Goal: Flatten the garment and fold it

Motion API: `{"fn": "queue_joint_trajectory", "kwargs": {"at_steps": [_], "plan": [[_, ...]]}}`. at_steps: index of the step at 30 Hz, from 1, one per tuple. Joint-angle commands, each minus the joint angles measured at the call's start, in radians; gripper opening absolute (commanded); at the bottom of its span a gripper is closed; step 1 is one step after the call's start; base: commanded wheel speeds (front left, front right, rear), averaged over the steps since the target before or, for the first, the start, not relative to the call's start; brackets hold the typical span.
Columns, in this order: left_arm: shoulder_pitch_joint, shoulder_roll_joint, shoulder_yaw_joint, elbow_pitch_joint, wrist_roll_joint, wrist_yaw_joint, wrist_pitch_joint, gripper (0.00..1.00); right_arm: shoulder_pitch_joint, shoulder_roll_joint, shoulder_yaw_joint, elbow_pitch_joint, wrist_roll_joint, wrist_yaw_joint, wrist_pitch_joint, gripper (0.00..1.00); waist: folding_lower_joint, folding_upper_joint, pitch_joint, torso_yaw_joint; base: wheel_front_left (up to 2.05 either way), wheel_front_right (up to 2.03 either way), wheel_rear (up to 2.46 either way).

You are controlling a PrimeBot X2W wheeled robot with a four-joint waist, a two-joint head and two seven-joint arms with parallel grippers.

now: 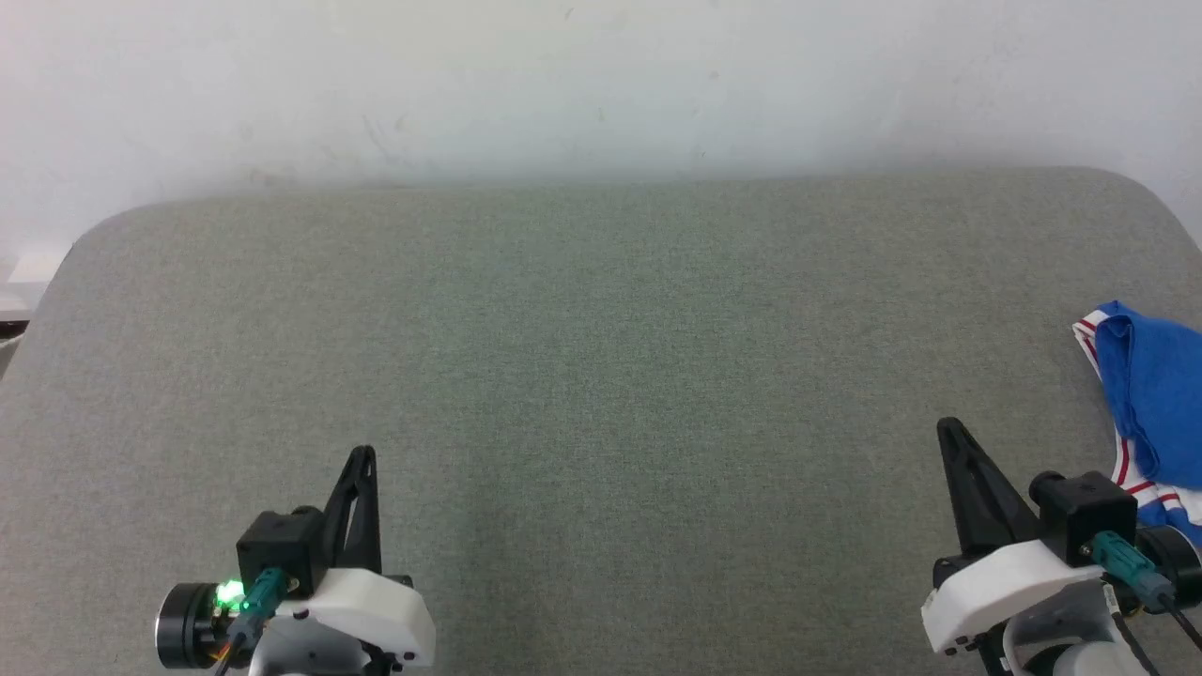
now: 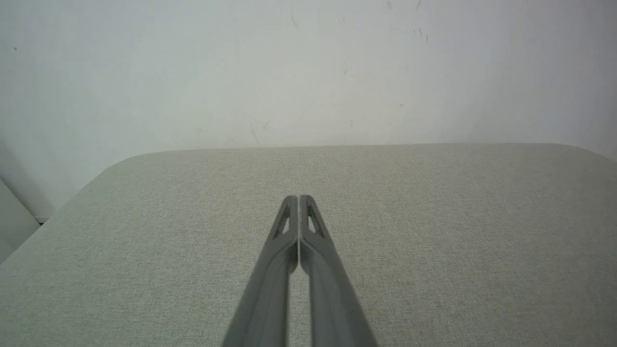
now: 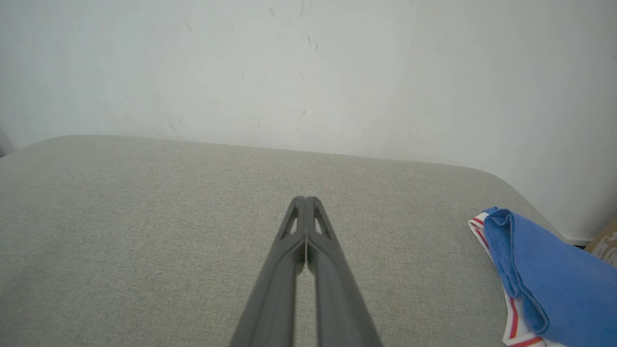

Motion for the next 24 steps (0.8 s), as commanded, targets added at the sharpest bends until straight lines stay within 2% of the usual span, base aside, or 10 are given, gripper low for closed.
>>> {"fn": "queue_joint_trajectory", "kwargs": {"at_steps": [1, 24], "plan": [[-0.019, -0.001, 0.003, -0.007, 0.011, -0.007, 0.004, 0.00, -0.015, 0.003, 0.005, -0.009, -0.011, -0.002, 0.005, 0.00, 0.0000, 0.0000, 0.000, 0.000, 0.00, 0.00, 0.00], [-0.029, -0.001, 0.008, -0.022, 0.035, -0.009, 0.051, 0.00, -0.019, 0.003, 0.016, -0.029, -0.037, -0.002, 0.045, 0.00, 0.0000, 0.0000, 0.000, -0.004, 0.00, 0.00, 0.00]]}}
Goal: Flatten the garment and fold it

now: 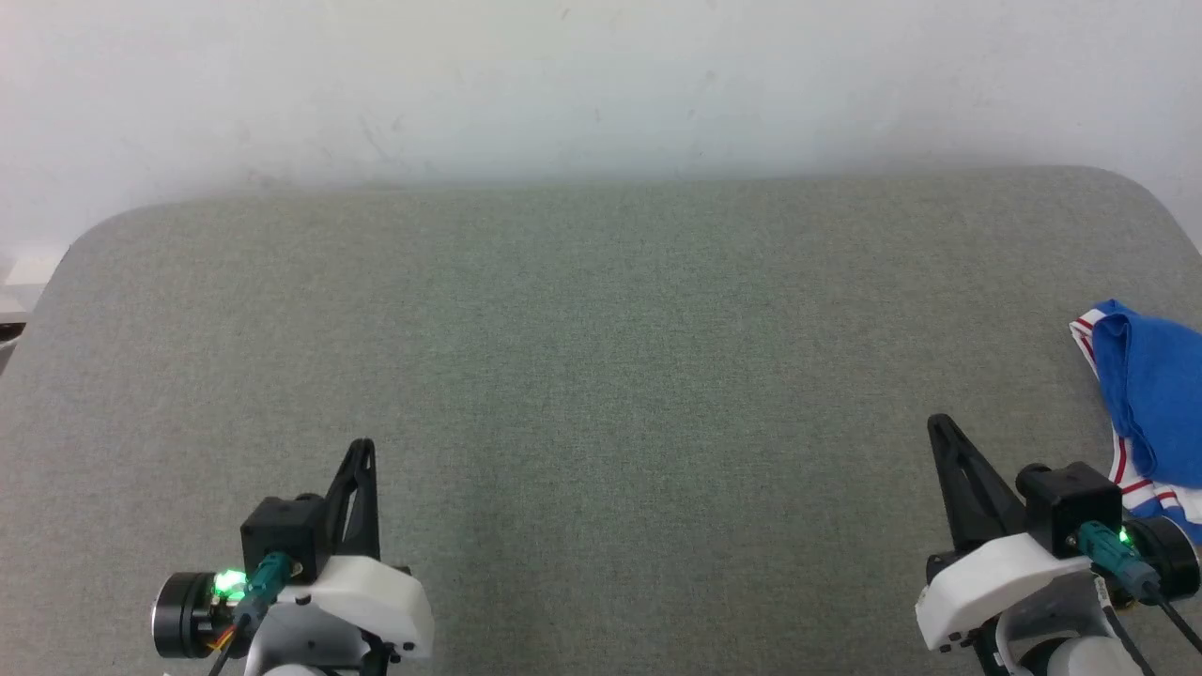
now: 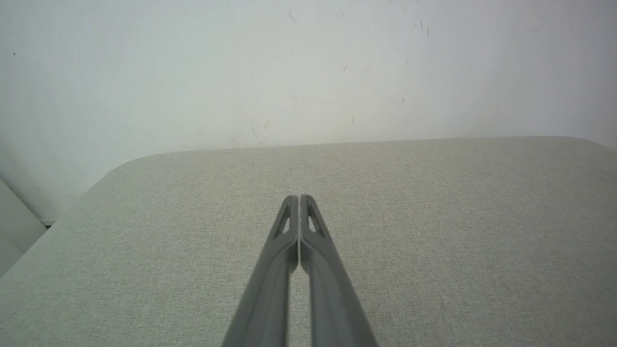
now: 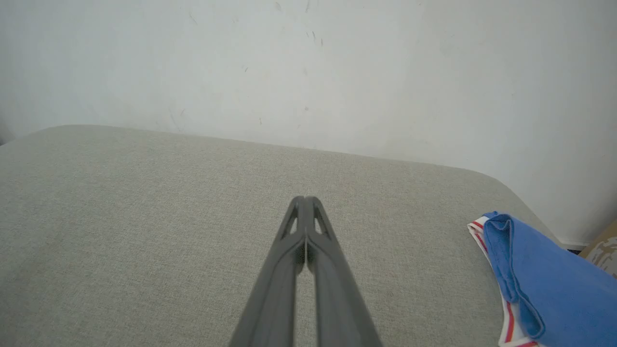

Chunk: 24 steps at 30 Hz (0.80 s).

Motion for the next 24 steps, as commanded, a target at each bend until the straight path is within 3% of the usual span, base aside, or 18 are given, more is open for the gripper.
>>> {"fn": "queue_joint_trajectory", "kwargs": {"at_steps": [1, 24], "plan": [[-0.015, -0.001, 0.004, -0.008, 0.012, -0.009, 0.008, 0.00, -0.014, 0.003, 0.002, -0.009, -0.012, -0.002, 0.005, 0.00, 0.0000, 0.0000, 0.000, 0.000, 0.00, 0.00, 0.00], [-0.017, -0.001, 0.005, -0.011, 0.016, -0.009, 0.016, 0.00, -0.015, 0.003, 0.004, -0.012, -0.016, -0.002, 0.011, 0.00, 0.0000, 0.0000, 0.000, -0.001, 0.00, 0.00, 0.00]]}}
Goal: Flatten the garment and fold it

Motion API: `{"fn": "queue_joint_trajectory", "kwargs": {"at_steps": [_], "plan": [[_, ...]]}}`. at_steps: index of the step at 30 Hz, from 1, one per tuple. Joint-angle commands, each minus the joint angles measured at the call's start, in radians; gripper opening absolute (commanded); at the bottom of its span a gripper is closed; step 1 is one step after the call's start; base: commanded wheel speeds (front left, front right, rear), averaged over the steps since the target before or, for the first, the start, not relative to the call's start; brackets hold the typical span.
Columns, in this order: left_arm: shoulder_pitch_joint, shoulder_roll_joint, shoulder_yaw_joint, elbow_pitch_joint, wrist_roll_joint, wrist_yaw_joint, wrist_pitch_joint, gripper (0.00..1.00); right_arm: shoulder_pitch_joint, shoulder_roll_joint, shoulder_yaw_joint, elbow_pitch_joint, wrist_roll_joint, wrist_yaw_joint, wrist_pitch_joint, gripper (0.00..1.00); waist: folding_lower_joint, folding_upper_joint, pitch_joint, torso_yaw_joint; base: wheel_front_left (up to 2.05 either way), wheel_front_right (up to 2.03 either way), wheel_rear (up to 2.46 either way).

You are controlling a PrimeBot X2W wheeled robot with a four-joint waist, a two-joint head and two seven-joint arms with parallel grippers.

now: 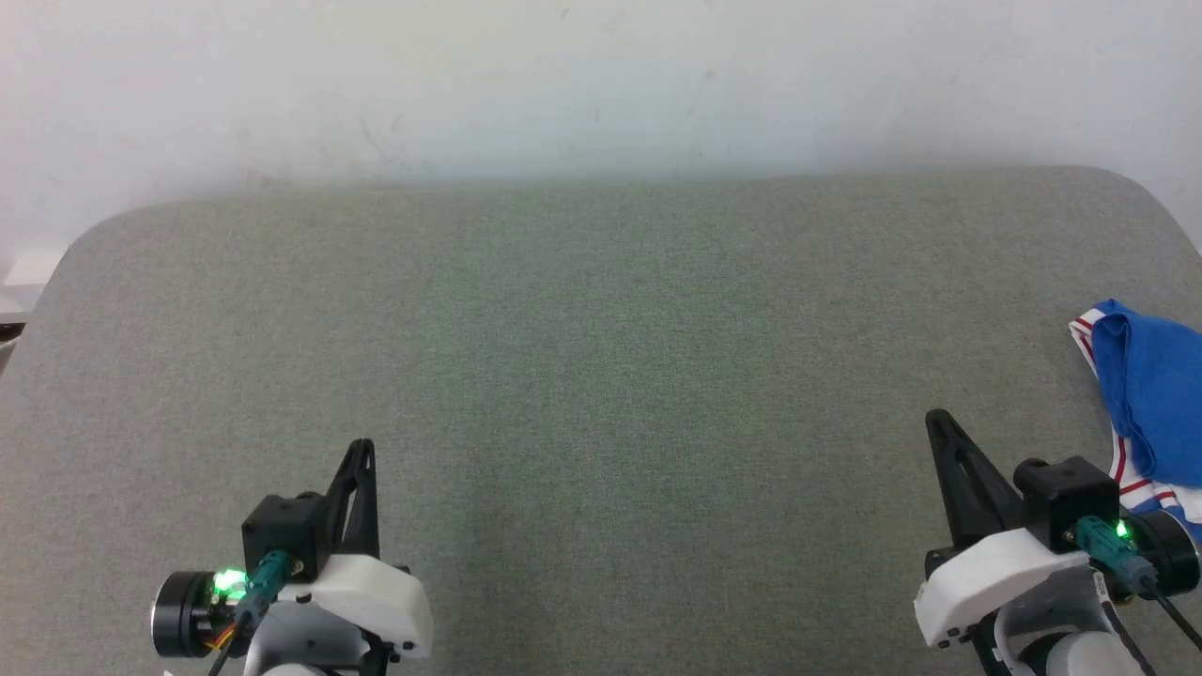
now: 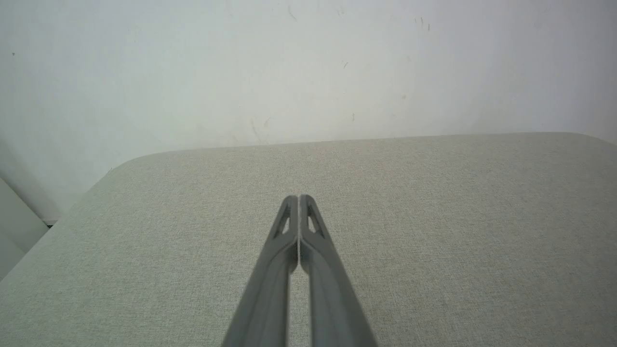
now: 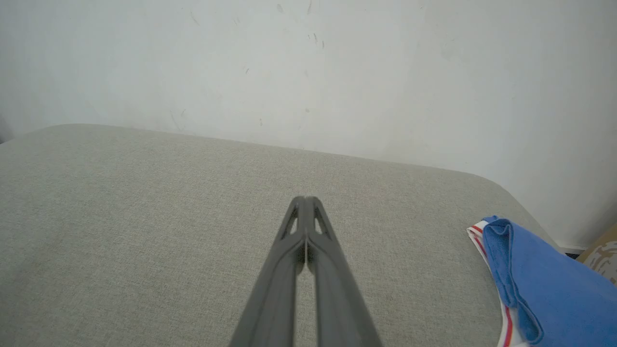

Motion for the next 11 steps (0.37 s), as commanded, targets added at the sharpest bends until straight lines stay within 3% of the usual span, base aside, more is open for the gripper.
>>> {"fn": "queue_joint_trajectory", "kwargs": {"at_steps": [1, 11], "plan": [[-0.017, -0.001, 0.004, -0.006, 0.007, -0.009, 0.000, 0.00, -0.007, 0.003, 0.000, -0.007, -0.008, -0.002, 0.000, 0.00, 0.0000, 0.0000, 0.000, 0.000, 0.00, 0.00, 0.00], [-0.017, -0.001, 0.004, -0.006, 0.007, -0.009, 0.000, 0.00, -0.007, 0.003, 0.000, -0.007, -0.008, -0.002, 0.000, 0.00, 0.0000, 0.0000, 0.000, 0.000, 0.00, 0.00, 0.00]]}}
